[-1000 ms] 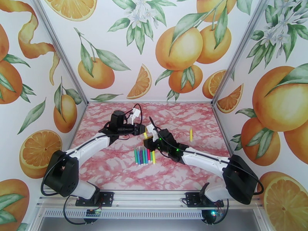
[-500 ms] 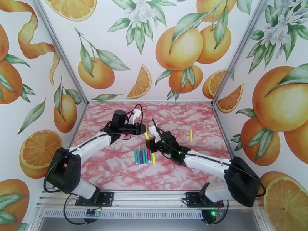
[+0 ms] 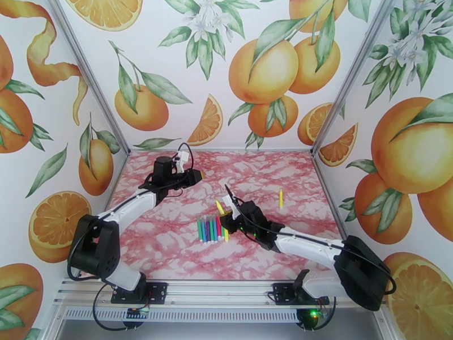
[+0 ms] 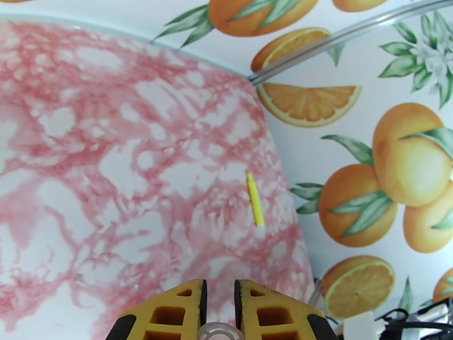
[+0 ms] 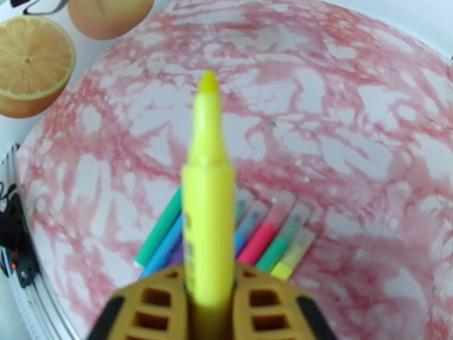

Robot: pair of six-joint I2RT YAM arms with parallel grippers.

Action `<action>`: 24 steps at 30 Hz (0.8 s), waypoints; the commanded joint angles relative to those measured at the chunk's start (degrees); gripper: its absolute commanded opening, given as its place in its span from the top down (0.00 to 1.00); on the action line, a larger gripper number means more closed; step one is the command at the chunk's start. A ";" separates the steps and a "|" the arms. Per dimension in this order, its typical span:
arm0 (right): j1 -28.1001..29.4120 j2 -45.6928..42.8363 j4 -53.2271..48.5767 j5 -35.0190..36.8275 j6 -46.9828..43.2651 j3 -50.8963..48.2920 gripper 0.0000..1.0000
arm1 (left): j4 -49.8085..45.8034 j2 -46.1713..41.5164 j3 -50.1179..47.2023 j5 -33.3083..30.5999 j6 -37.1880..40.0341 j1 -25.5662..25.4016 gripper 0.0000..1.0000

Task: Open the pen caps

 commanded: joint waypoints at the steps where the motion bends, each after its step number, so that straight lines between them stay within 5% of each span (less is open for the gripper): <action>1: 0.12 -1.92 -1.49 5.22 -0.48 -0.25 0.99 | -6.85 0.27 3.41 -4.58 3.68 -0.08 1.00; 12: -6.72 -1.37 -13.46 17.22 2.46 5.71 0.98 | -30.75 -2.80 6.63 -26.49 18.09 0.02 1.00; 24: -17.58 6.36 -27.37 29.84 0.48 14.04 0.99 | -39.40 -0.61 6.29 -40.32 22.98 1.14 1.00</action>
